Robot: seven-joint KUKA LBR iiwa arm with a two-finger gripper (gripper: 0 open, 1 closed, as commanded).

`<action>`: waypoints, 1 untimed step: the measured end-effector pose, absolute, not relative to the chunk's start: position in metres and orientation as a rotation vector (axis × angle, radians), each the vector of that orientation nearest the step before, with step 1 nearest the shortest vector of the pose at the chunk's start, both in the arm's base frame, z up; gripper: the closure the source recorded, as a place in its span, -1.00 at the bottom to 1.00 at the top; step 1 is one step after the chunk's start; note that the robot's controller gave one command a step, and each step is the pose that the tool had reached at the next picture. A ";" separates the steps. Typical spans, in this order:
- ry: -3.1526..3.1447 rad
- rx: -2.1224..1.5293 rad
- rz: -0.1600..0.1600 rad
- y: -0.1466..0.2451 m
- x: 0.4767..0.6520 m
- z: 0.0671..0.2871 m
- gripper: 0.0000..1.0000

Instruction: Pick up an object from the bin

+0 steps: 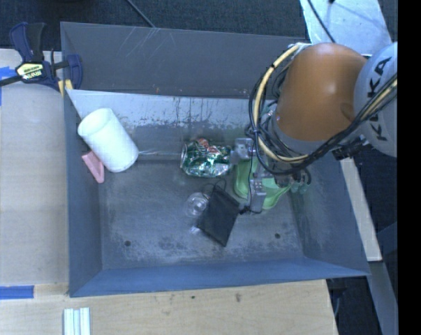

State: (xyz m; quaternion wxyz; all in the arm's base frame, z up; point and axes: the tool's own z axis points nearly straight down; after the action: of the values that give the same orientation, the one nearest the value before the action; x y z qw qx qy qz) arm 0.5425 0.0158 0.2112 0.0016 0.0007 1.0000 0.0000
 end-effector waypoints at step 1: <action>3.138 0.002 0.000 0.016 0.542 0.211 -1.00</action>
Offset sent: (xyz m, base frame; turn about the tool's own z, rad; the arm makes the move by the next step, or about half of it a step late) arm -0.0156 0.1314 -0.0503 -0.1708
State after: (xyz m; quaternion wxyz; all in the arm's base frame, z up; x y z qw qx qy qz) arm 0.5425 0.0158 0.2112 0.0016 0.0007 1.0000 0.0000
